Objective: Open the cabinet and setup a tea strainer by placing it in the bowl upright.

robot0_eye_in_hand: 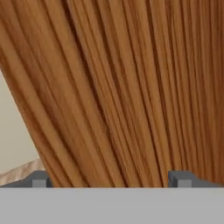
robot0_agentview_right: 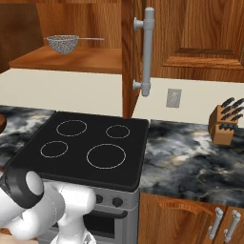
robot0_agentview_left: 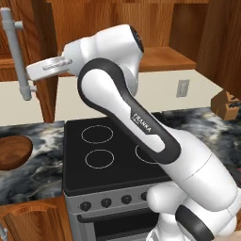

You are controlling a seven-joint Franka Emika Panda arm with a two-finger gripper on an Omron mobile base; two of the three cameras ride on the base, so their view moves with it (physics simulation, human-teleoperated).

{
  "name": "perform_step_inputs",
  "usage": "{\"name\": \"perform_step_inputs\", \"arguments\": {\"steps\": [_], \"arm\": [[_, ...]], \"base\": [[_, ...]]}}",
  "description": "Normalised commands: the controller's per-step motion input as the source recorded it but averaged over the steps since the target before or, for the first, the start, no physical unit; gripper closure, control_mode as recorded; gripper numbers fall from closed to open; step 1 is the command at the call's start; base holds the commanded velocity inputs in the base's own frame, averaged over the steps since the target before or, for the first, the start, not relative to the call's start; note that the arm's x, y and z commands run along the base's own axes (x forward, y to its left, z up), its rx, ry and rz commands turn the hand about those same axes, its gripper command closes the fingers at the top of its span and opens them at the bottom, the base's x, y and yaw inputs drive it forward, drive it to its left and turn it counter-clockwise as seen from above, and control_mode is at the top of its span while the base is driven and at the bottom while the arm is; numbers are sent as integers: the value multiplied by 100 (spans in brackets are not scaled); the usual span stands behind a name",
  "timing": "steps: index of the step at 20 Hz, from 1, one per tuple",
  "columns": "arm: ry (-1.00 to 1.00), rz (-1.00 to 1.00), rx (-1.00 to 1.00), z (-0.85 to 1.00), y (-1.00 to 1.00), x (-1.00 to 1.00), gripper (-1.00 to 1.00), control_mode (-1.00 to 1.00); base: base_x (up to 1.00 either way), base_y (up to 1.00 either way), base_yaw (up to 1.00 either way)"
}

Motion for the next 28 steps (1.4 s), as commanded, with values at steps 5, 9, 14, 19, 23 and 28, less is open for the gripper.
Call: {"name": "perform_step_inputs", "arguments": {"steps": [5, 9, 14, 19, 23, 28], "arm": [[0, 0, 0, 2, 38, 0, -100, -100], [0, 0, 0, 2, 4, 0, -100, -100], [0, 0, -3, 0, -3, -1, -100, -100], [0, 0, -2, 1, -20, -18, -100, -100], [-1, 0, 0, 16, -26, -45, -100, -100], [-2, 0, 0, 16, -27, -62, -100, -100]], "base": [[0, 0, 0], [0, 0, 0], [0, 0, 0], [0, 0, 0], [0, 0, 0], [0, 0, 0]]}}
